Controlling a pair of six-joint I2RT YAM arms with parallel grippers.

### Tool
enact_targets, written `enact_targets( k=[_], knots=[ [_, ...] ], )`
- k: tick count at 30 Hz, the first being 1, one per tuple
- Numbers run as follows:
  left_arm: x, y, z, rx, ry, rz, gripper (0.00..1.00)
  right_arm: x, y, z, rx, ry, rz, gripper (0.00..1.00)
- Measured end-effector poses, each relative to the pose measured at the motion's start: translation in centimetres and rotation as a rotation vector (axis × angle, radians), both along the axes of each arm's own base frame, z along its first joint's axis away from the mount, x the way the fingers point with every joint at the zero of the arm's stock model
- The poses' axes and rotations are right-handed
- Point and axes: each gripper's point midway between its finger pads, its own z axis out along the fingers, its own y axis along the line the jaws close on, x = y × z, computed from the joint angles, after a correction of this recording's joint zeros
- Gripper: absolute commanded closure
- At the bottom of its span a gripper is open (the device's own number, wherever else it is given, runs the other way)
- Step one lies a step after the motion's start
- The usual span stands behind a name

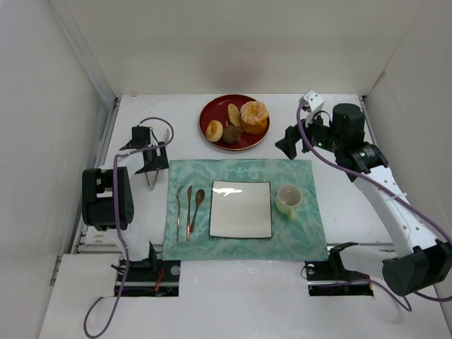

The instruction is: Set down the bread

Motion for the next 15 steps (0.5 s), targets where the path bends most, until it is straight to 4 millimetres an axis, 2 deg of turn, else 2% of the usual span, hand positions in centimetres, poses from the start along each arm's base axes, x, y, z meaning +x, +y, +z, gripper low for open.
enact_targets(
  k=[7, 15],
  knots=[
    [-0.08, 0.62, -0.86, -0.005, 0.023, 0.016, 0.24, -0.01, 0.01, 0.0, 0.0, 0.0, 0.001, 0.0],
    [0.4, 0.65, -0.93, -0.022, 0.021, 0.013, 0.31, -0.13, -0.01, 0.21, 0.002, -0.006, 0.001, 0.0]
  ],
)
